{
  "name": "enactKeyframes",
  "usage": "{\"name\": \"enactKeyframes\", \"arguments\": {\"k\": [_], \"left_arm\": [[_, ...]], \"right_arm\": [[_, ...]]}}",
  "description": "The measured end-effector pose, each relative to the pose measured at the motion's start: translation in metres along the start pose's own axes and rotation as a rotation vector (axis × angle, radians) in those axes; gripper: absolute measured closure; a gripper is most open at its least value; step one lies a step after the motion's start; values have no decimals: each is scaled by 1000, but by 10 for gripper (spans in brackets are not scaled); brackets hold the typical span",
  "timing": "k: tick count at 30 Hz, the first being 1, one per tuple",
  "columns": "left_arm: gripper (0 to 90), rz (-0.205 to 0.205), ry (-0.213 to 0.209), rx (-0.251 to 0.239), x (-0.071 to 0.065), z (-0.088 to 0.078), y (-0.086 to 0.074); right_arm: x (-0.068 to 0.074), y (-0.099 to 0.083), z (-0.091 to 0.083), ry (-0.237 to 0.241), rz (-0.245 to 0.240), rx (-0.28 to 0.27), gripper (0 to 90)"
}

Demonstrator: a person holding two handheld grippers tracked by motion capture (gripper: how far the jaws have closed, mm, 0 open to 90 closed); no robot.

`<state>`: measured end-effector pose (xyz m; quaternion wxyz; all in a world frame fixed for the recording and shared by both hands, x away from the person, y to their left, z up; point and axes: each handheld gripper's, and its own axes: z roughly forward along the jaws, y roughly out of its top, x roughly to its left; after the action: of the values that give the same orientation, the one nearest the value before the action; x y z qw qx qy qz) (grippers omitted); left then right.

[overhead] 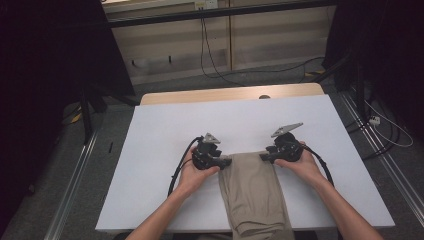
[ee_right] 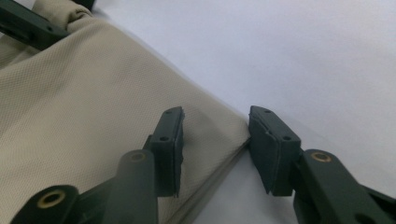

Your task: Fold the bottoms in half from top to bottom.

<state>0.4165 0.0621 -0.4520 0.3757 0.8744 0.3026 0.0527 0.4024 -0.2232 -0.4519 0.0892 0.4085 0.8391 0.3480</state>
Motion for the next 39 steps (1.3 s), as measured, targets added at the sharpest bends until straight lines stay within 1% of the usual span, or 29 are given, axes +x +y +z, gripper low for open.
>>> {"name": "enactKeyframes", "arguments": {"k": [1, 2, 3, 4, 5, 7, 8, 9, 10, 11, 12, 13, 14, 15, 17, 18, 19, 21, 23, 24, 26, 27, 28, 29, 31, 32, 36, 38, 39], "left_arm": [[462, 22, -2, 4, -2, 0, 0], [513, 33, -17, 7, -3, -1, -1], [529, 27, -22, 7, -3, -1, -1], [530, 21, -26, 14, -3, -1, 0], [543, 24, -28, 22, -3, -2, 0], [607, 16, -35, 22, -4, -2, -1], [644, 14, -36, 35, -5, -3, 0], [691, 20, -49, 48, -7, -3, 1], [732, 29, -50, 52, -10, -3, 1], [748, 31, -47, 55, -11, -3, 1], [757, 19, -48, 56, -12, -4, 1], [766, 3, -54, 52, -11, -4, 0], [772, -23, -64, 44, -10, -4, -1], [778, -37, -68, 40, -9, -5, -1], [786, -96, -92, 25, -5, -7, -1], [788, -103, -90, 12, -2, -9, 0], [789, -107, -85, -6, -1, -13, 2], [790, -118, -74, -52, 2, -22, 7], [791, -122, -60, -94, 7, -34, 14], [791, -140, -51, -121, 10, -39, 17], [790, -149, -32, -148, 17, -49, 23], [790, -161, -23, -165, 20, -52, 25], [791, -160, -10, -168, 24, -55, 27], [791, -152, 11, -167, 26, -56, 30], [791, -151, 31, -167, 33, -60, 36], [791, -150, 45, -172, 37, -62, 39], [790, -173, 75, -210, 54, -70, 55], [790, -162, 92, -214, 60, -70, 63], [790, -167, 99, -224, 63, -69, 68]], "right_arm": [[1, 1, -1, 6, -12, 12, 600], [2, 1, -2, 11, -25, 25, 631], [3, 2, -2, 18, -34, 35, 642], [4, 2, -2, 22, -33, 41, 650], [3, 2, -3, 26, -29, 43, 659], [3, 2, -3, 33, -25, 44, 679], [3, 1, -3, 36, -22, 44, 689], [3, 1, -3, 36, -18, 44, 700], [3, 2, -3, 36, -13, 44, 721], [3, 1, -3, 46, -11, 42, 766], [2, 1, -3, 69, -6, 42, 842], [2, 0, -2, 97, 6, 39, 843], [3, 0, -2, 90, 12, 36, 845], [3, 0, -2, 87, 20, 35, 849], [4, 0, -3, 79, 34, 28, 854], [5, 0, -3, 72, 35, 23, 856], [5, 2, -5, 68, 40, 9, 858], [5, 7, -13, 72, 64, -46, 860], [4, 13, -22, 54, 72, -96, 861], [3, 16, -25, 54, 76, -118, 861], [1, 24, -29, 44, 95, -167, 862], [0, 29, -29, 39, 96, -183, 862], [0, 35, -28, 38, 94, -194, 862], [0, 41, -26, 35, 95, -205, 863], [1, 53, -24, 29, 86, -211, 863], [0, 59, -23, 25, 89, -214, 863], [-5, 80, -22, 13, 103, -257, 863], [-8, 90, -23, 4, 108, -278, 863], [-10, 95, -24, -6, 109, -285, 863]]}}
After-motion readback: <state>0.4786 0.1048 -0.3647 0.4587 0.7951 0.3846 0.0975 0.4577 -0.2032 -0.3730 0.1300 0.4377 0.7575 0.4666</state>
